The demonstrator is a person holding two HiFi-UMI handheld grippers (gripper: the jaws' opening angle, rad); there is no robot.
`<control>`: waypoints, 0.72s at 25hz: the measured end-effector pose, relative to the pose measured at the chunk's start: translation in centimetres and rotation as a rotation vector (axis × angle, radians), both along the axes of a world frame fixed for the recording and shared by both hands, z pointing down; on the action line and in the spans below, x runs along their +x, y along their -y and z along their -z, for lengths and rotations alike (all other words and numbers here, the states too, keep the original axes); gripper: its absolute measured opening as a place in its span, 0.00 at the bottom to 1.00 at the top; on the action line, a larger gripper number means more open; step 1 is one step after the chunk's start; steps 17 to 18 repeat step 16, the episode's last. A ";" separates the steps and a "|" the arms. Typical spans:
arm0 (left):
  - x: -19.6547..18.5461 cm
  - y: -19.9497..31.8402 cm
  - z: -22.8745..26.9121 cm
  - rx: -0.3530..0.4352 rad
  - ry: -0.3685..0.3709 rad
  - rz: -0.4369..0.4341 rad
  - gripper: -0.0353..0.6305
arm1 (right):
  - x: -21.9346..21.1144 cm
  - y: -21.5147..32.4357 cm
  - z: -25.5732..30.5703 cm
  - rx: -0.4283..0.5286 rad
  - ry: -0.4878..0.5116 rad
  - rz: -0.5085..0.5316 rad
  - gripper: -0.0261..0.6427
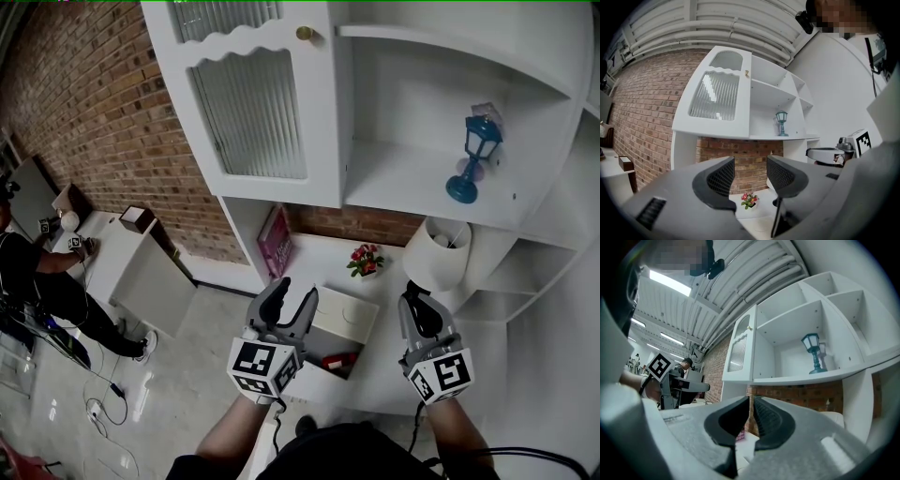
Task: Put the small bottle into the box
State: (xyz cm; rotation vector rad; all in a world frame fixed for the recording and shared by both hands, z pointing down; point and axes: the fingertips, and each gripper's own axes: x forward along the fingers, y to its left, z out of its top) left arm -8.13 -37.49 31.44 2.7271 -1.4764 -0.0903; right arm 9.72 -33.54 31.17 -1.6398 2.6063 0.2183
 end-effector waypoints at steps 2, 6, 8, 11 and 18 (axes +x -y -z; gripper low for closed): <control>0.3 -0.1 -0.1 -0.006 -0.003 0.003 0.37 | 0.3 0.0 0.1 0.004 -0.004 0.002 0.06; 0.8 -0.7 -0.7 -0.019 -0.006 0.016 0.37 | 1.0 -0.3 0.2 0.012 0.000 0.006 0.06; 0.9 -0.9 -0.9 -0.023 -0.004 0.023 0.37 | 1.4 -0.5 0.0 0.016 0.013 0.002 0.06; 0.9 -1.0 -1.0 0.002 0.002 0.044 0.37 | 1.7 -0.8 0.2 0.020 0.002 0.009 0.06; 1.7 -1.5 -1.3 0.004 0.003 0.060 0.37 | 3.0 -1.3 0.6 0.026 -0.009 0.013 0.06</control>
